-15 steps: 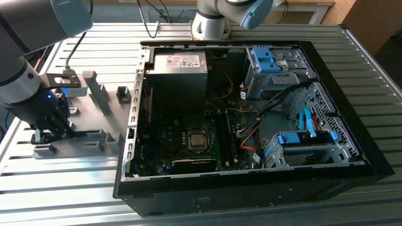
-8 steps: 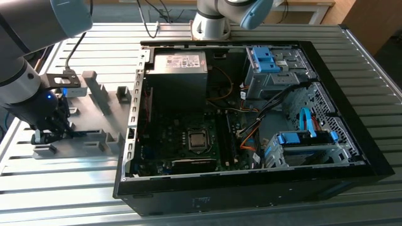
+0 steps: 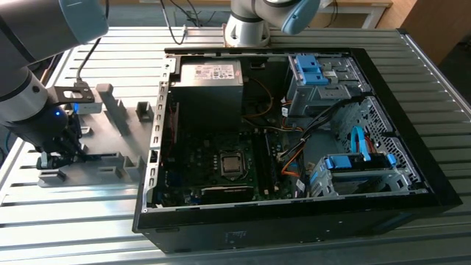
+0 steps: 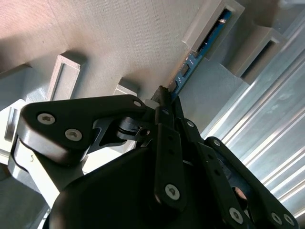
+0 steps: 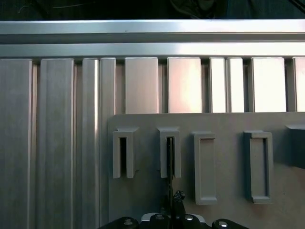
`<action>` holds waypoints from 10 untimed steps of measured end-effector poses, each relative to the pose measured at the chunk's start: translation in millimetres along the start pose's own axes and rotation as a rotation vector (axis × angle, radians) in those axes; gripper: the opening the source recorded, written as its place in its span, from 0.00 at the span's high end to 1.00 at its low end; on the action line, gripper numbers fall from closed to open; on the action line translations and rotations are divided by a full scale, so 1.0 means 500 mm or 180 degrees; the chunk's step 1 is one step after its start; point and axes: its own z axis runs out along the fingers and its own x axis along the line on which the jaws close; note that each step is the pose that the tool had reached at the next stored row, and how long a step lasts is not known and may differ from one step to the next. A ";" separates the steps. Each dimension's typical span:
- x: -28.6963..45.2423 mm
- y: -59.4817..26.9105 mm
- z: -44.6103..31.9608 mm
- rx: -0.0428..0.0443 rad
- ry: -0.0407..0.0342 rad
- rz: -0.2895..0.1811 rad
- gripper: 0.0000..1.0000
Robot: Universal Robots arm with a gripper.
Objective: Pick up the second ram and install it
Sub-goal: 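Pick up the second ram and move it above second insertion slot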
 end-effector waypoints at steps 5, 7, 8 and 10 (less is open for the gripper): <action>0.000 0.000 -0.001 0.0001 -0.0001 0.0003 0.86; 0.000 0.000 -0.004 0.0000 0.0000 0.0003 0.86; 0.000 0.000 -0.005 0.0000 0.0000 0.0003 0.86; 0.000 0.000 -0.009 0.0000 0.0000 0.0003 0.86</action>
